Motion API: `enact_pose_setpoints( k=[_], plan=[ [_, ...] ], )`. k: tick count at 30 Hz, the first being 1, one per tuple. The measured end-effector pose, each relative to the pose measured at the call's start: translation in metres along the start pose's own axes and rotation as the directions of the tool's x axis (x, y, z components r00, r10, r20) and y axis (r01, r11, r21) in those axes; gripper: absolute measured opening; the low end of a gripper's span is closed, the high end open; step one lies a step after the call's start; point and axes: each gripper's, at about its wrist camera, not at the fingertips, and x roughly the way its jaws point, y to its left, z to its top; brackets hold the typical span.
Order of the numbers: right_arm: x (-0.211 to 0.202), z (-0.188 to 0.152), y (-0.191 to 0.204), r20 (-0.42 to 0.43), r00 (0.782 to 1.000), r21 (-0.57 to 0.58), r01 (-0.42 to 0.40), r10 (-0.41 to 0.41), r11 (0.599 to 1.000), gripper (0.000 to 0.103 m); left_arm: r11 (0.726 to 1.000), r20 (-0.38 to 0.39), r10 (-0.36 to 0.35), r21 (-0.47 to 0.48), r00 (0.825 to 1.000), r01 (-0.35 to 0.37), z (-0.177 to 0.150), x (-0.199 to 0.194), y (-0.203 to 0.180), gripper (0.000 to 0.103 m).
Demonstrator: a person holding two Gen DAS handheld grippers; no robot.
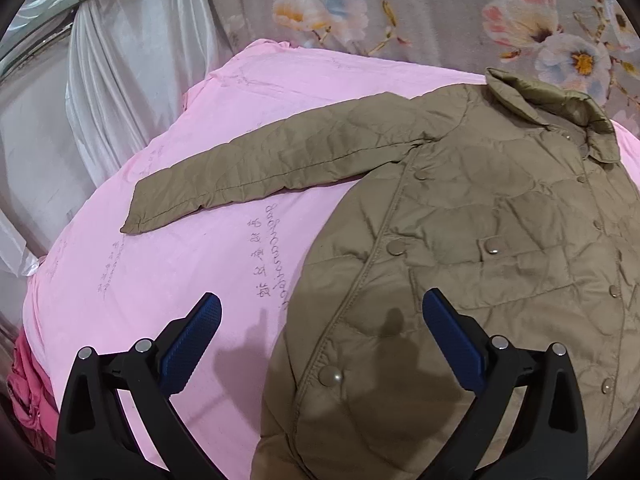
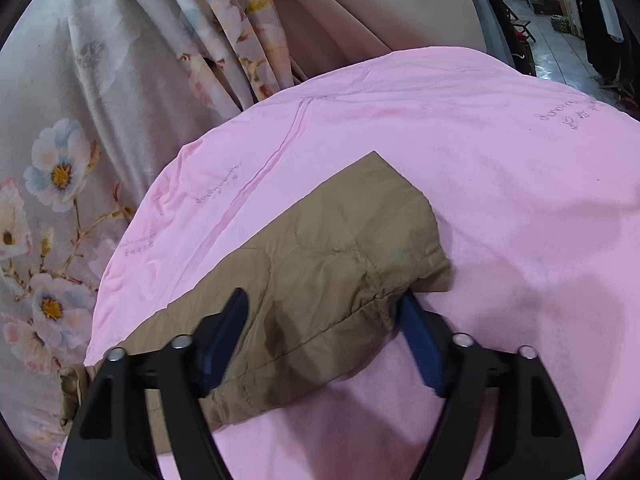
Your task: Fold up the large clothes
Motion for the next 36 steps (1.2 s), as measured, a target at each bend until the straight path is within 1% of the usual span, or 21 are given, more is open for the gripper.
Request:
enact_pose_setpoints(
  k=[1,2,5,8,10,11,13,14,15,18,20,22,23,25,27,29,30,32,33,35,36],
  plan=[
    [0.003,0.001,0.001,-0.006,1.0,0.001,-0.003,0.003,1.0,0.019,1.0,-0.004,0.009,-0.003,1.0,-0.009,0.0,0.003,0.002,0.098],
    [0.008,0.004,0.006,-0.019,0.999,0.007,-0.029,0.029,1.0,0.013,1.0,-0.008,0.015,-0.004,1.0,-0.015,0.0,0.005,0.003,0.098],
    [-0.007,0.004,0.033,0.027,0.997,-0.022,-0.072,0.073,0.997,0.009,0.999,-0.011,0.034,-0.01,0.999,-0.034,0.001,0.01,0.009,0.098],
    [-0.049,-0.007,0.101,0.094,0.972,-0.183,-0.196,0.215,0.963,0.009,0.998,-0.012,0.049,-0.026,0.999,-0.049,0.003,0.014,0.016,0.098],
    [-0.082,-0.026,0.157,0.091,0.937,-0.319,-0.294,0.337,0.901,0.009,0.998,-0.011,0.053,-0.035,0.999,-0.054,0.004,0.015,0.02,0.098],
    [-0.098,-0.041,0.186,0.071,0.915,-0.386,-0.343,0.398,0.856,0.009,0.998,-0.01,0.055,-0.039,0.998,-0.055,0.005,0.016,0.022,0.098],
    [-0.122,-0.08,0.24,-0.016,0.869,-0.495,-0.436,0.494,0.751,0.009,0.997,-0.012,0.054,-0.047,0.998,-0.055,0.005,0.016,0.026,0.098],
    [-0.128,-0.097,0.259,-0.061,0.851,-0.525,-0.471,0.521,0.708,0.009,0.997,-0.012,0.053,-0.05,0.999,-0.054,0.005,0.016,0.028,0.098],
    [-0.134,-0.124,0.282,-0.13,0.826,-0.557,-0.519,0.549,0.648,0.009,0.997,-0.01,0.053,-0.053,0.999,-0.053,0.005,0.016,0.031,0.098],
    [-0.14,-0.203,0.332,-0.304,0.768,-0.616,-0.61,0.563,0.498,0.01,0.997,-0.012,0.05,-0.061,0.999,-0.051,0.006,0.017,0.039,0.098],
    [-0.137,-0.261,0.355,-0.403,0.744,-0.651,-0.642,0.533,0.405,0.013,0.997,-0.016,0.042,-0.07,0.999,-0.043,0.008,0.019,0.045,0.098],
    [-0.132,-0.311,0.364,-0.484,0.727,-0.658,-0.669,0.487,0.344,0.02,0.997,-0.019,0.019,-0.079,1.0,-0.02,0.011,0.018,0.051,0.098],
    [-0.129,-0.332,0.366,-0.516,0.721,-0.655,-0.68,0.462,0.329,0.025,0.996,-0.018,0.001,-0.086,1.0,-0.002,0.013,0.018,0.052,0.098],
    [-0.129,-0.354,0.362,-0.55,0.707,-0.636,-0.699,0.444,0.326,0.049,0.994,-0.011,-0.052,-0.098,0.999,0.05,0.02,0.015,0.053,0.098],
    [-0.134,-0.356,0.353,-0.546,0.696,-0.624,-0.709,0.466,0.328,0.061,0.989,0.0,-0.107,-0.104,0.994,0.106,0.027,0.012,0.05,0.098],
    [-0.14,-0.344,0.343,-0.521,0.702,-0.627,-0.701,0.486,0.341,0.063,0.975,-0.002,-0.195,-0.112,0.981,0.193,0.038,0.011,0.039,0.098],
    [-0.144,-0.335,0.335,-0.506,0.709,-0.623,-0.694,0.492,0.36,0.065,0.966,-0.005,-0.232,-0.117,0.973,0.23,0.041,0.011,0.034,0.098],
    [-0.142,-0.314,0.32,-0.48,0.722,-0.603,-0.684,0.499,0.411,0.069,0.936,-0.033,-0.331,-0.141,0.943,0.323,0.051,0.016,0.014,0.098],
    [-0.138,-0.299,0.309,-0.462,0.738,-0.589,-0.67,0.492,0.452,0.07,0.921,-0.048,-0.371,-0.151,0.927,0.36,0.054,0.019,0.004,0.098],
    [-0.127,-0.274,0.29,-0.427,0.771,-0.562,-0.635,0.472,0.53,0.07,0.882,-0.106,-0.456,-0.182,0.884,0.434,0.059,0.03,-0.02,0.098],
    [-0.118,-0.259,0.277,-0.407,0.792,-0.539,-0.61,0.454,0.581,0.07,0.865,-0.128,-0.488,-0.198,0.863,0.46,0.059,0.036,-0.031,0.098]
  ],
)
